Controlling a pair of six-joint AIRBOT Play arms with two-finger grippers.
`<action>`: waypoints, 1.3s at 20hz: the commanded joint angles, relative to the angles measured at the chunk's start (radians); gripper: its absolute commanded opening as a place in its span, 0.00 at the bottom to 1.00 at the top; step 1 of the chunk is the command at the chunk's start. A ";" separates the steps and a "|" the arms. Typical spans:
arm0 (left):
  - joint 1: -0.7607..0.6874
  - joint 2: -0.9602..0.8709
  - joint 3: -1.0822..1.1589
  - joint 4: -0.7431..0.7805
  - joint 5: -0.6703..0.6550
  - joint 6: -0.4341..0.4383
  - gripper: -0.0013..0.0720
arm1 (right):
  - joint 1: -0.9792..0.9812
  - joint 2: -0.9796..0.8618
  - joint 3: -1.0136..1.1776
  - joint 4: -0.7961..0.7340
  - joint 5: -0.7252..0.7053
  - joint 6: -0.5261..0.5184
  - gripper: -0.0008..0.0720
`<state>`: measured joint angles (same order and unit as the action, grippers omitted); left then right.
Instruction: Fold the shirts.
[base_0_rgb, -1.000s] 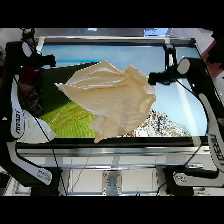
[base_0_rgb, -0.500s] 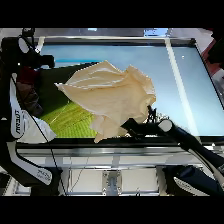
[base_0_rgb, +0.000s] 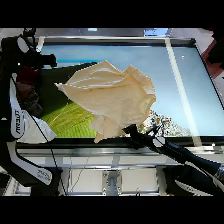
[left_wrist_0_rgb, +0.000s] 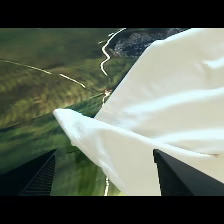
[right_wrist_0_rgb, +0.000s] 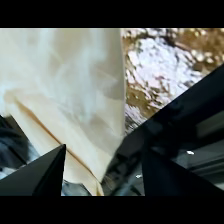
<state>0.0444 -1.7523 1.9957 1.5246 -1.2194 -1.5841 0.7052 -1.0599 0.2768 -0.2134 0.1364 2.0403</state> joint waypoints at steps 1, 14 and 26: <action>-0.001 0.000 0.001 -0.041 0.010 0.003 0.97 | 0.013 -0.048 -0.010 0.020 -0.116 0.091 0.59; -0.001 0.000 0.000 -0.019 -0.005 0.025 0.97 | -0.054 -0.042 0.047 -0.257 -0.329 0.110 0.06; 0.024 -0.177 -0.159 -0.210 -0.111 -0.038 0.97 | -0.811 0.364 0.367 -1.064 0.502 -0.038 0.05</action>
<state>0.0643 -1.8843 1.8973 1.4612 -1.2972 -1.6161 0.0570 -0.7635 0.5529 -1.1370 0.3702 2.1075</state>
